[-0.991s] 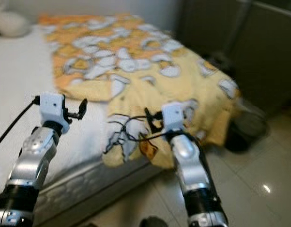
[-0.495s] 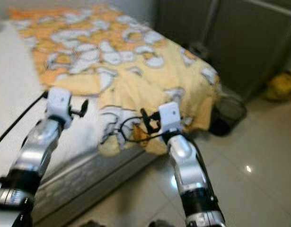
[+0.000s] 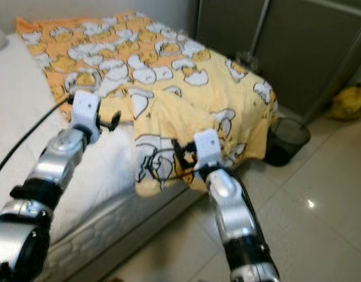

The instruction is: Clean up the room

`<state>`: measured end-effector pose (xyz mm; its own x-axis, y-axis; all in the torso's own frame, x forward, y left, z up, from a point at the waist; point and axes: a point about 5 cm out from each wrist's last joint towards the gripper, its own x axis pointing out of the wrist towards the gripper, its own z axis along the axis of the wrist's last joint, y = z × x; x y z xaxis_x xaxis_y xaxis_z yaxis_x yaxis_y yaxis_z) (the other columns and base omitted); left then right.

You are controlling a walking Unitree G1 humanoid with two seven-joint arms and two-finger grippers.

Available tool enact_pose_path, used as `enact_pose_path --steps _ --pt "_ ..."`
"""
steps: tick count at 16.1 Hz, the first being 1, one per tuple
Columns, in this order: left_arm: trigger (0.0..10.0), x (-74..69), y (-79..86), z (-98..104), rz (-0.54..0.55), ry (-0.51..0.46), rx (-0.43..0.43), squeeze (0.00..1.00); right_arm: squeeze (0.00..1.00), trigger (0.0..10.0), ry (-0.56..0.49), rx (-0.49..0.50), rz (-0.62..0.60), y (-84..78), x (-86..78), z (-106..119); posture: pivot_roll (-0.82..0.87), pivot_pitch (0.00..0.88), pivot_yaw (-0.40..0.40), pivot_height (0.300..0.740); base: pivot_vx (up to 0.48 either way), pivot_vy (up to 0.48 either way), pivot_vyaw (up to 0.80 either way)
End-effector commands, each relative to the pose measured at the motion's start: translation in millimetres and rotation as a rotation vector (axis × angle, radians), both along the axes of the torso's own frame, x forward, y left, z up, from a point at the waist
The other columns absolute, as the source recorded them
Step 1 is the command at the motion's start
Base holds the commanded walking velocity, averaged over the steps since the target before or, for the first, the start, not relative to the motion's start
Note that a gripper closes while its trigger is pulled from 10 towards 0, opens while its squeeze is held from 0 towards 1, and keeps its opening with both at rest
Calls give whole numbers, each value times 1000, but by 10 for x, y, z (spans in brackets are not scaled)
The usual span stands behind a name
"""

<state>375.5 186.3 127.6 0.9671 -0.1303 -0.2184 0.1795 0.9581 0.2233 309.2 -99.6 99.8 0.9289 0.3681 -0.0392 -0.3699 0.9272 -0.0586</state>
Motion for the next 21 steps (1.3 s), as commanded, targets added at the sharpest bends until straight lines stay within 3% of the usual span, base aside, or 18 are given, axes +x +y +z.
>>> enact_pose_path --steps 1,4,6,8,11,13,15,21 --pt "10000 5 -106 -85 -46 66 -12 0 0 10000 9 -6 3 7 2 1 -86 44 -13 732 0 0 -750" --pt "10000 49 -76 -125 36 99 34 0 0 10000 12 -6 -3 -12 -4 -9 -102 49 -6 732 0 0 -754" --pt "10000 64 -58 -156 93 146 7 0 0 10000 8 -5 2 -9 -40 -5 -120 60 -1 732 0 0 0" --pt "10000 43 -89 -225 83 202 8 0 0 10000 0 -8 1 -26 -84 6 -141 68 10 732 0 0 0" --pt "10000 -43 -124 -410 55 304 79 0 0 10000 12 -15 -18 -107 -156 -17 -147 87 17 732 0 0 0" --pt "10000 -50 -67 -419 110 284 77 0 0 10000 65 -29 69 -59 -240 -73 -144 102 18 732 0 0 0" --pt "10000 -25 35 -342 174 207 37 0 0 10000 218 -52 217 -18 -503 -257 -137 117 13 732 0 0 0" --pt "10000 -99 -115 -511 109 319 -34 0 0 10000 369 -94 336 15 -699 -413 -139 131 11 732 0 0 0"
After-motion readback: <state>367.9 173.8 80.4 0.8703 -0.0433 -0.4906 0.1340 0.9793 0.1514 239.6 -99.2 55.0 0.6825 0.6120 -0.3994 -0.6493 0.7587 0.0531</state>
